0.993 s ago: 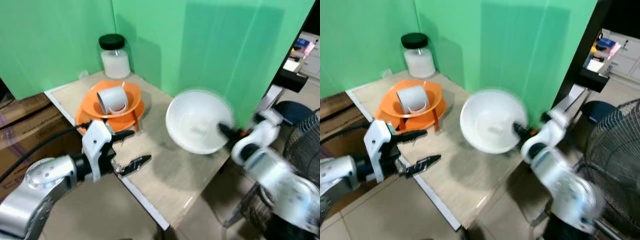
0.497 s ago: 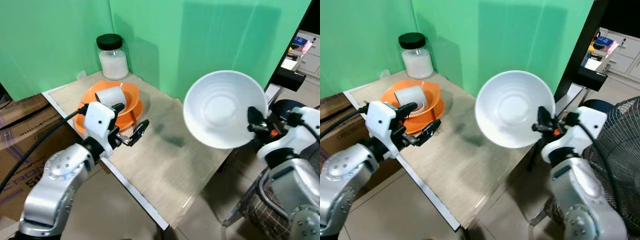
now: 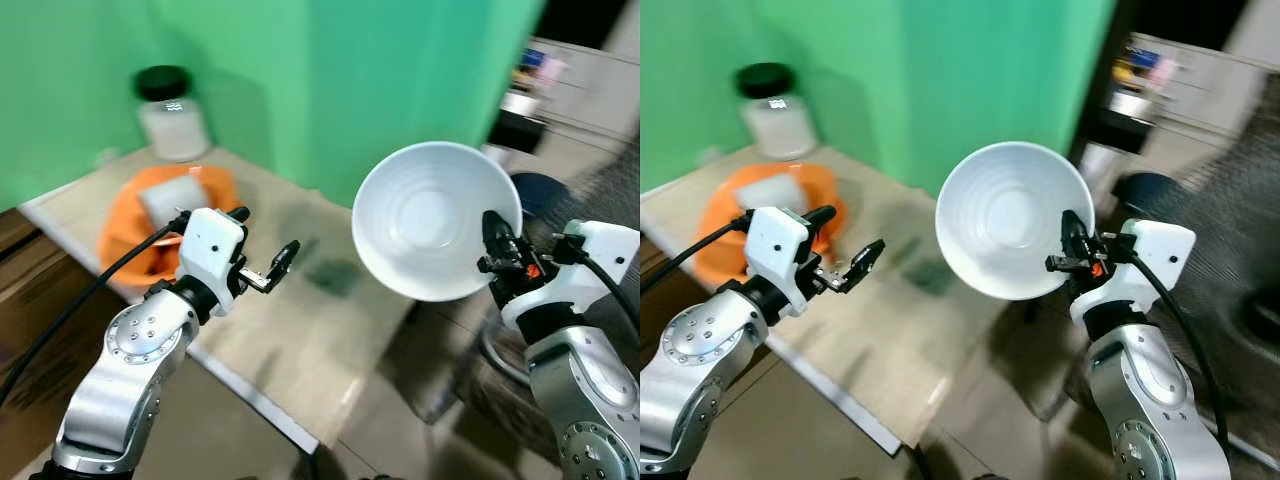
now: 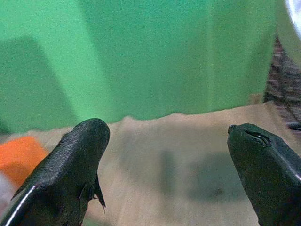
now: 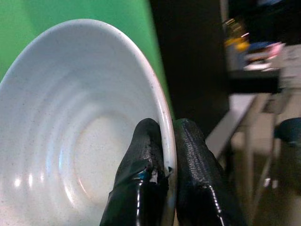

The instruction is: Setting the table

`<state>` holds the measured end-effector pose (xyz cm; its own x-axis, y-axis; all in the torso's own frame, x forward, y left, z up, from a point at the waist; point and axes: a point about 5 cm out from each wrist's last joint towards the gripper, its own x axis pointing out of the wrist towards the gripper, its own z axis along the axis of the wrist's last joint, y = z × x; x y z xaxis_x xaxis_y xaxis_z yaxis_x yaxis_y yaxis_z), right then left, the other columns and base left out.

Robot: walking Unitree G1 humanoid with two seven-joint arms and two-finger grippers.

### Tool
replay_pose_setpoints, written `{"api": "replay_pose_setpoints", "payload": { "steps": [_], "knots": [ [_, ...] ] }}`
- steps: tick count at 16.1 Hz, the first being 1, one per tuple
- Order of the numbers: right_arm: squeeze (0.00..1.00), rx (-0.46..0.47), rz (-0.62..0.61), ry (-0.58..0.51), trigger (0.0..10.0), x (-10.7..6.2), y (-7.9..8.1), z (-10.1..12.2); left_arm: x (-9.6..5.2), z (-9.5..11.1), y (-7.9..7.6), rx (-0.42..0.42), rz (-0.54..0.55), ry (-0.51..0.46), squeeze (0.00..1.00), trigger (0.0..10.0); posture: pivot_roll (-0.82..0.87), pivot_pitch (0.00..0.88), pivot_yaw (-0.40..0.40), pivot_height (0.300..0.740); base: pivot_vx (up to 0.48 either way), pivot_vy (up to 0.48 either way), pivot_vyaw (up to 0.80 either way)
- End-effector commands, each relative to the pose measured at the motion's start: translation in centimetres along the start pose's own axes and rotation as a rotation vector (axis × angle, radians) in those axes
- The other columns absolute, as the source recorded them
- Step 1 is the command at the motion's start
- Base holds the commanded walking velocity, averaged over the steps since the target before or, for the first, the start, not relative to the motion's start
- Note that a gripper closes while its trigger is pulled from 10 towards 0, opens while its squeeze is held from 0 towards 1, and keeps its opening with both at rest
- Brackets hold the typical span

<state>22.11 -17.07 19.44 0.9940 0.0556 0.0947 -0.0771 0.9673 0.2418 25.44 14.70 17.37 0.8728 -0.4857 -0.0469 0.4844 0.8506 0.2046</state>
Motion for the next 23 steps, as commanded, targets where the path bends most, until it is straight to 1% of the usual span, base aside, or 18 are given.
{"api": "replay_pose_setpoints", "payload": {
  "steps": [1,2,3,5,8,12,14,21,22,23],
  "knots": [
    [0.0,0.002,-0.003,-0.075,10.0,-0.1,0.2,0.9,-0.1,0.0,0.0,0.012,0.013,-0.006,0.0,10.0,0.03,0.0,0.012,0.74,0.0,0.0,-0.8],
    [0.0,-0.021,-0.05,-0.093,10.0,0.0,0.0,1.0,-0.1,0.0,0.0,0.011,0.014,-0.006,0.0,10.0,0.03,0.0,0.012,0.74,0.0,0.0,-0.8],
    [0.0,-0.013,-0.022,-0.078,10.0,0.1,0.2,0.7,0.0,0.0,0.0,0.01,0.016,-0.006,0.0,10.0,0.03,0.0,0.012,0.74,0.0,0.0,-0.8],
    [0.0,-0.016,-0.029,-0.052,10.0,0.1,0.2,0.3,-0.1,-0.1,-0.1,0.003,0.027,-0.003,0.0,10.0,0.03,0.0,0.008,0.74,0.0,0.0,-0.8],
    [0.0,-0.008,-0.007,-0.038,10.0,0.0,0.2,0.0,-0.4,-0.3,0.4,-0.002,0.061,0.003,0.0,10.0,0.03,0.0,0.005,0.74,0.0,0.0,-0.8],
    [0.0,-0.038,0.022,-0.003,10.0,0.2,0.8,-0.2,-0.5,-0.4,1.0,0.002,0.12,0.004,0.0,10.0,0.03,0.0,-0.007,0.74,0.0,0.0,-0.8],
    [0.0,-0.043,0.024,0.001,10.0,0.2,0.8,-0.3,-0.5,-0.4,1.2,0.015,0.137,0.001,0.0,10.0,0.03,0.0,-0.01,0.74,0.0,0.0,-0.8],
    [0.0,-0.053,0.025,0.023,10.0,0.4,0.9,-0.5,-0.7,-0.4,1.4,0.007,0.164,-0.008,0.0,10.0,0.03,0.0,-0.022,0.74,0.0,0.0,-0.8],
    [0.0,-0.054,0.021,0.025,10.0,0.4,0.9,-0.6,-0.7,-0.4,1.5,0.007,0.166,-0.006,0.0,10.0,0.03,0.0,-0.022,0.74,0.0,0.0,-0.8],
    [0.0,-0.053,-0.009,0.032,10.0,0.4,0.6,-0.7,-0.7,-0.6,1.6,0.004,0.176,0.001,0.0,10.0,0.03,0.0,-0.022,0.74,0.0,0.0,-0.8]
  ]
}}
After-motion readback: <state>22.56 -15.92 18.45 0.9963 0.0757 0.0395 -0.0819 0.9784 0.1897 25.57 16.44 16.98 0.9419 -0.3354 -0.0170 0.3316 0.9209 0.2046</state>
